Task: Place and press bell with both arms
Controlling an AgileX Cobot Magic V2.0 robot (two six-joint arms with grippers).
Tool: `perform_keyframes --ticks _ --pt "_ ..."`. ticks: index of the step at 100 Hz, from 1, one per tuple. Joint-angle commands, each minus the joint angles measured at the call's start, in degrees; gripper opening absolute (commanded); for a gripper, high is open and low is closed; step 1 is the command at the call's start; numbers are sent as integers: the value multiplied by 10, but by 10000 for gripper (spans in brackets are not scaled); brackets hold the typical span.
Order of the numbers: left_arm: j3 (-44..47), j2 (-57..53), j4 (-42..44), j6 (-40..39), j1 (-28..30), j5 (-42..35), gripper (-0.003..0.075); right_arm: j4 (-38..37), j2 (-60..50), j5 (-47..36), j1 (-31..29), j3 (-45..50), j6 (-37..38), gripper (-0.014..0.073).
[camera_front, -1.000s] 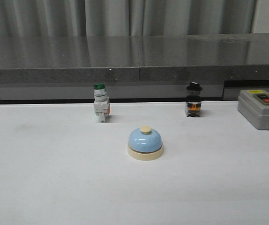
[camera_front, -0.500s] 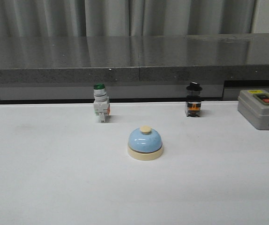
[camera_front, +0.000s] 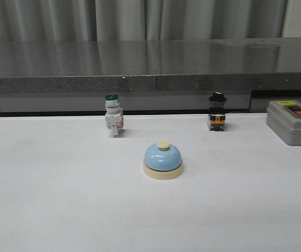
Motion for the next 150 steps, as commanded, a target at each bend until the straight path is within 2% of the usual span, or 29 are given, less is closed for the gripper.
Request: perform_keyframes --ticks 1,36,61,73,150 --pt "23 -36 13 -7 13 -59 -20 -5 -11 -50 -4 -8 -2 -60" --pt "148 -208 33 -7 31 -55 -20 -5 -11 -50 -4 -8 -2 -60" --pt "161 -206 50 -12 31 -52 -20 -5 -11 -50 -4 -8 -2 -60" --pt "167 -206 64 -56 31 -56 -20 -5 -11 -50 -4 -8 -2 -60" --pt "189 -206 68 -56 31 -68 -20 -5 -11 -50 -4 -8 -2 -60"
